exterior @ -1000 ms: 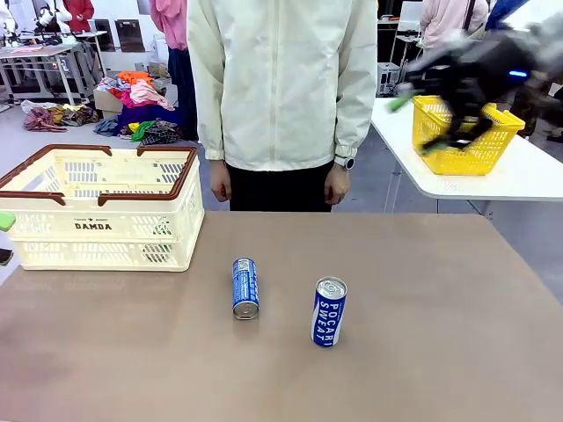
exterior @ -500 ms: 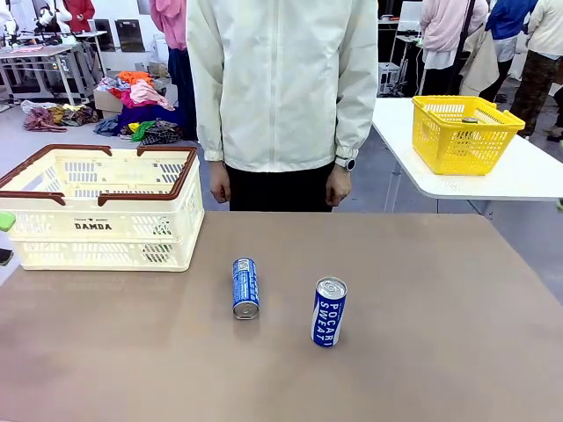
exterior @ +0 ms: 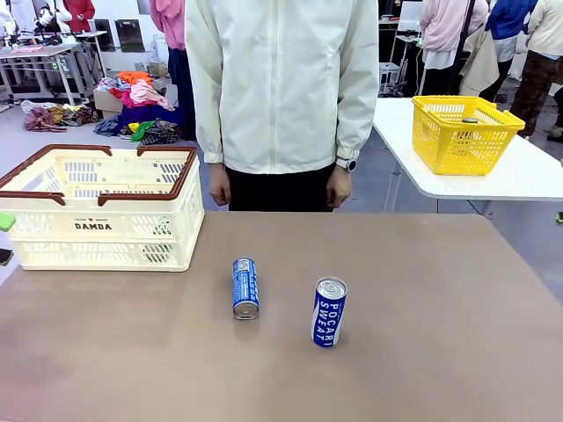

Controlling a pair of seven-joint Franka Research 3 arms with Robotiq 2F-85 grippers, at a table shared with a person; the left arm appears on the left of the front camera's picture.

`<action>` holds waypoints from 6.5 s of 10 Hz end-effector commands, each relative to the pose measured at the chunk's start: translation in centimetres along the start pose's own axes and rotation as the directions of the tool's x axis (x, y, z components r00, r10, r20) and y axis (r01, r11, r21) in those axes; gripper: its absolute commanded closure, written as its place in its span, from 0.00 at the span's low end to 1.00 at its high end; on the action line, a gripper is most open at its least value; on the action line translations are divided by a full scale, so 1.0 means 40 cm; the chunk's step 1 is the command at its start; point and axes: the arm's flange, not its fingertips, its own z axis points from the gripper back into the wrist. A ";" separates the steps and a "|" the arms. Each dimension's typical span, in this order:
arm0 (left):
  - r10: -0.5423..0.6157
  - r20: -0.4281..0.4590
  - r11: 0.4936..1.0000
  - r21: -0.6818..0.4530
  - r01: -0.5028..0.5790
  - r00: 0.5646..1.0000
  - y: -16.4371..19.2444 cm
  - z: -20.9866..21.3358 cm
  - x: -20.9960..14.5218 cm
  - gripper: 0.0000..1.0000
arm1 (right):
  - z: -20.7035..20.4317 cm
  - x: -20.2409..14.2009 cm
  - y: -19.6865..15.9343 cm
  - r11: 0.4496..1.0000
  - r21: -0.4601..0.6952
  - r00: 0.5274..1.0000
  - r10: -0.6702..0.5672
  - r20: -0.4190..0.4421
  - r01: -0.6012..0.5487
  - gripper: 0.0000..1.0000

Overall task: Place the drinks into the Shopping basket.
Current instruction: Pick up one drink and place it into the Shopping basket.

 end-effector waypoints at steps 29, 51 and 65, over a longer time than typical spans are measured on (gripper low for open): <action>0.141 0.104 0.545 0.822 -0.165 0.985 -0.455 -1.041 0.286 0.00 | 0.009 -0.002 0.024 1.000 0.019 1.000 -0.022 0.009 0.022 0.00; 0.259 0.099 0.447 0.869 -0.210 0.961 -0.094 -1.224 0.353 1.00 | 0.009 -0.002 0.024 1.000 0.019 1.000 -0.022 0.009 0.022 0.00; 0.088 -0.033 0.608 0.794 -0.027 0.996 -0.570 -0.807 0.436 1.00 | 0.009 -0.002 0.024 1.000 0.019 1.000 -0.022 0.009 0.022 0.00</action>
